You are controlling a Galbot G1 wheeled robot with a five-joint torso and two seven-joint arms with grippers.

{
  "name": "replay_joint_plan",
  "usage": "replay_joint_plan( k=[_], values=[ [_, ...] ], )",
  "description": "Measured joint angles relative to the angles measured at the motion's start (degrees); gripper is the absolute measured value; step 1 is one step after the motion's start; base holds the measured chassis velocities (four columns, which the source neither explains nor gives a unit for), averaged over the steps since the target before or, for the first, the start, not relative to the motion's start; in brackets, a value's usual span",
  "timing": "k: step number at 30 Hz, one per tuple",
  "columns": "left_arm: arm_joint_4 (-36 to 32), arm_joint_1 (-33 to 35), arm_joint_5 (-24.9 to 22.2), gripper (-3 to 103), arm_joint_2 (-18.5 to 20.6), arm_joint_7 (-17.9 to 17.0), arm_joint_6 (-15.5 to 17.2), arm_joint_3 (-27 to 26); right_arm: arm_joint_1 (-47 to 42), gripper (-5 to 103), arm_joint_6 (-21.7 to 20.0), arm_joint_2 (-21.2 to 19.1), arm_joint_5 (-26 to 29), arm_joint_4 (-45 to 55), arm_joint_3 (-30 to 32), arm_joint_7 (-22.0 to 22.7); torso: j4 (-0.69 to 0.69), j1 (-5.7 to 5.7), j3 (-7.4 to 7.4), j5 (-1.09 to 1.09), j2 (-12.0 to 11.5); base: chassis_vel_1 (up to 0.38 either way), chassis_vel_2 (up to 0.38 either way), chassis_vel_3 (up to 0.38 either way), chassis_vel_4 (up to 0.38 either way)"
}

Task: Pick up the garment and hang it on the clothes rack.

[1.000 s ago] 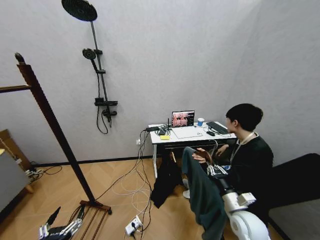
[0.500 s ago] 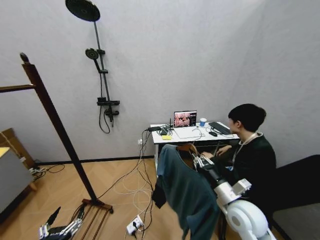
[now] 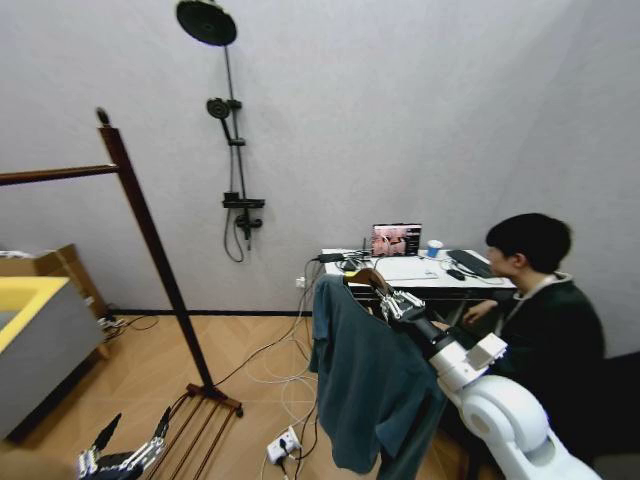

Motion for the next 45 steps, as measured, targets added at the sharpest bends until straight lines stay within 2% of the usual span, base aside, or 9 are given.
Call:
replay_joint_plan(
  k=[2,7,14,18,28,34,36,41,45],
  values=[
    [0.00,0.00,0.00,100,0.00,0.00,0.00,0.00,4.24,10,-2.61,-1.71,6.68,0.39,-2.22,1.44,0.00,-0.19,-0.23,0.00,-0.45,0.123,0.124,0.121,0.109],
    [0.00,0.00,0.00,100,0.00,0.00,0.00,0.00,10.28,10,-4.62,-2.61,11.49,0.25,-6.37,2.82,0.02,-0.44,-0.50,0.00,-0.97,0.130,0.121,0.141,0.123],
    [0.00,0.00,0.00,100,0.00,0.00,0.00,0.00,20.89,10,-5.63,-2.22,12.92,-3.04,-13.90,3.58,0.00,-0.77,-0.82,0.00,-1.62,0.122,0.115,0.123,0.123],
    [0.00,0.00,0.00,100,0.00,0.00,0.00,0.00,31.69,10,-6.64,-0.73,12.81,-7.55,-23.11,4.81,0.02,-1.16,-1.21,-0.01,-2.37,0.135,0.128,0.123,0.126],
    [0.00,0.00,0.00,100,0.00,0.00,0.00,0.00,50.36,10,-7.84,5.08,9.90,-20.32,-36.63,6.01,0.00,-1.77,-1.85,-0.02,-3.65,0.121,0.120,0.127,0.112],
    [0.00,0.00,0.00,100,0.00,-0.01,0.00,0.00,59.34,10,-7.91,12.62,8.68,-28.16,-44.31,7.33,0.02,-2.16,-2.26,-0.03,-4.43,0.130,0.115,0.106,0.133],
    [0.00,0.00,0.00,100,0.00,0.00,0.00,0.00,63.43,10,-6.73,16.68,5.56,-33.72,-47.84,6.93,0.04,-2.27,-2.39,-0.03,-4.68,0.132,0.121,0.119,0.115],
    [0.00,0.00,0.00,100,0.00,-0.01,0.00,0.00,68.06,10,-4.79,21.23,-1.01,-41.88,-49.77,6.49,0.07,-2.30,-2.43,-0.04,-4.75,0.086,0.084,0.080,0.073],
    [0.00,-0.01,0.00,100,0.00,0.00,0.00,0.00,71.37,10,-4.29,23.55,-8.44,-48.50,-49.76,6.51,-0.05,-2.30,-2.43,0.01,-4.74,0.000,0.000,0.000,0.000]
  ],
)
